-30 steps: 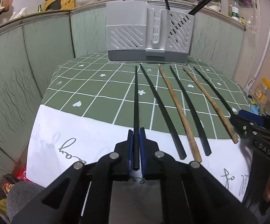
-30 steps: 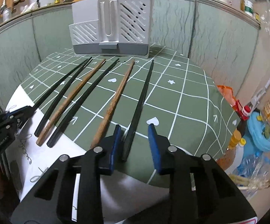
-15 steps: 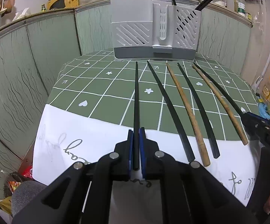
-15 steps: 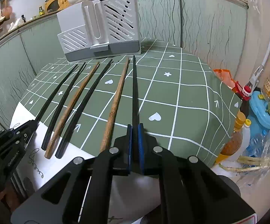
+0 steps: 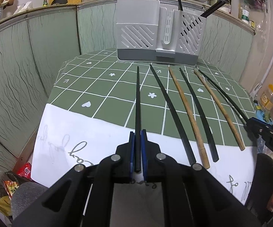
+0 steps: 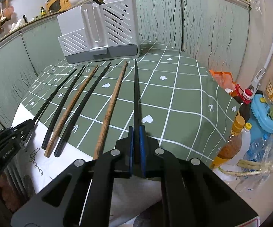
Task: Organize utensils
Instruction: 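Lift both black chopsticks and carry them toward the utensil holder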
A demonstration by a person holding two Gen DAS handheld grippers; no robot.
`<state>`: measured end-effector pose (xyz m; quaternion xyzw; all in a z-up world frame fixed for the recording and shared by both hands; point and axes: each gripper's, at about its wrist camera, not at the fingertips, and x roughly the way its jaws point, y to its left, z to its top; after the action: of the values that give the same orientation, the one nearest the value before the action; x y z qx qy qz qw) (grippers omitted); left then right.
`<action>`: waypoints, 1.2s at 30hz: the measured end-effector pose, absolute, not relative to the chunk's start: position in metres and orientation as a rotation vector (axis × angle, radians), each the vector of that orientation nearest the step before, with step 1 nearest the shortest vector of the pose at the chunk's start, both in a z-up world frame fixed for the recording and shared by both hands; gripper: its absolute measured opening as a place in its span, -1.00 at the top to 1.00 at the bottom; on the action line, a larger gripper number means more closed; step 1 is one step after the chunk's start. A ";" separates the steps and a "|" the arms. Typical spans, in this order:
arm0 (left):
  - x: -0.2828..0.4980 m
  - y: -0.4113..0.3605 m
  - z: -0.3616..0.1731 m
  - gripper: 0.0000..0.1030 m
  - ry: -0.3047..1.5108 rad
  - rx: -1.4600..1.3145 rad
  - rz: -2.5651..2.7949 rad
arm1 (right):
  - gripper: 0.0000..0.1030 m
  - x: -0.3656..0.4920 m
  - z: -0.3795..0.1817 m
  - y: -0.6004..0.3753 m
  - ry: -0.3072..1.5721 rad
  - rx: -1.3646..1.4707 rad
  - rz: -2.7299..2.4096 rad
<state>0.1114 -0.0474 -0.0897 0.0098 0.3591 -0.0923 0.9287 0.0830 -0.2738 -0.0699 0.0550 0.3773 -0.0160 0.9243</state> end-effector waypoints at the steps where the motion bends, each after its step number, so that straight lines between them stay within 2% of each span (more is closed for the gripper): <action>1: 0.111 -0.047 -0.089 0.85 0.735 0.021 -0.190 | 0.88 0.082 -0.067 -0.274 0.772 0.109 -0.031; 36: 0.124 -0.027 0.004 0.85 0.654 -0.009 -0.277 | 0.88 0.091 0.042 -0.298 0.639 0.053 0.047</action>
<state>0.1240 -0.0269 0.0038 -0.0043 0.3199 -0.1355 0.9377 0.0908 -0.2982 0.0422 0.0260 0.3139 0.0230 0.9488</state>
